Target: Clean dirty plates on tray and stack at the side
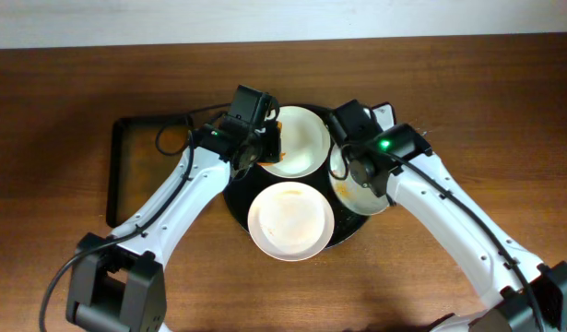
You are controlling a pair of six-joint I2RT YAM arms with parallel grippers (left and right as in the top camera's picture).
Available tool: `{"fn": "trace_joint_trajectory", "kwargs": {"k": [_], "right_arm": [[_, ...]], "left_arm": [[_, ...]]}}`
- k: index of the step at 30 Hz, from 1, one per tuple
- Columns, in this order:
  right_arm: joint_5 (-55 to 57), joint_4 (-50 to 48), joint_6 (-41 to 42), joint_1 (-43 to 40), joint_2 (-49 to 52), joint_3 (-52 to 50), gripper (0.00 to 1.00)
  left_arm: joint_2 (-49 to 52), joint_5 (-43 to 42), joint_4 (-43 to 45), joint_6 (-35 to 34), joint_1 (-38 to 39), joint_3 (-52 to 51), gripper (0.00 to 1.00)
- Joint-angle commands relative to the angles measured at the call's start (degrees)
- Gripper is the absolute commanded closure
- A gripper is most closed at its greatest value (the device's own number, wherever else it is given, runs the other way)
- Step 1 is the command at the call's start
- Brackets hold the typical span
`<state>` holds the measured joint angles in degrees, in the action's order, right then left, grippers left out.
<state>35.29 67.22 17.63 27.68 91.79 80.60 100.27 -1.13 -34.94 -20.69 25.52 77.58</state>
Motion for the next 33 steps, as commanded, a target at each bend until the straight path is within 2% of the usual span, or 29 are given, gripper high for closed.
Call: {"fn": "trace_joint_trajectory", "kwargs": {"k": [1, 3, 6, 8, 12, 14, 16, 21, 24, 29, 33], "right_arm": [[-15.3, -1.1, 6.7, -3.7, -0.5, 1.0, 0.96], [-22.8, -2.0, 6.9, -5.3, -0.4, 1.0, 0.96], [-22.7, -2.3, 9.3, -6.7, -0.2, 1.0, 0.96], [-25.6, -3.4, 9.7, -7.5, 0.2, 1.0, 0.96], [-26.5, -5.2, 9.9, -7.6, 0.4, 1.0, 0.96], [-25.5, -5.5, 10.0, -7.9, 0.5, 1.0, 0.96], [-25.8, -5.5, 11.1, -8.6, 0.5, 1.0, 0.96], [-28.9, -5.0, 11.0, -9.4, 0.5, 1.0, 0.96], [-29.0, -4.6, 11.0, -9.4, 0.5, 1.0, 0.96], [-27.8, -3.1, 11.0, -9.4, 0.5, 1.0, 0.96], [-26.4, -0.9, 11.0, -9.4, 0.5, 1.0, 0.96]], "left_arm": [[-1.9, -8.9, 0.5, -0.7, -0.2, 0.6, 1.00], [-1.8, -17.7, 1.7, -0.7, 0.5, 0.5, 1.00], [-1.4, -23.6, 1.9, -0.8, 3.1, 0.5, 1.00], [-0.8, -24.2, 1.9, -4.0, 6.2, 0.5, 1.00], [1.4, -24.2, 1.6, -14.9, 13.0, 0.5, 1.00], [2.0, -25.0, 1.5, -16.2, 15.2, 0.5, 1.00], [2.1, -22.8, 1.0, -16.2, 16.7, 0.4, 1.00], [4.0, -10.4, -0.2, -16.2, 19.0, 0.3, 1.00], [5.9, -9.4, -0.3, -16.2, 18.9, 0.3, 1.00], [7.2, -0.3, -0.2, -15.7, 18.5, 0.3, 1.00], [7.2, 0.5, 0.0, -15.5, 14.4, 0.4, 1.00]]}}
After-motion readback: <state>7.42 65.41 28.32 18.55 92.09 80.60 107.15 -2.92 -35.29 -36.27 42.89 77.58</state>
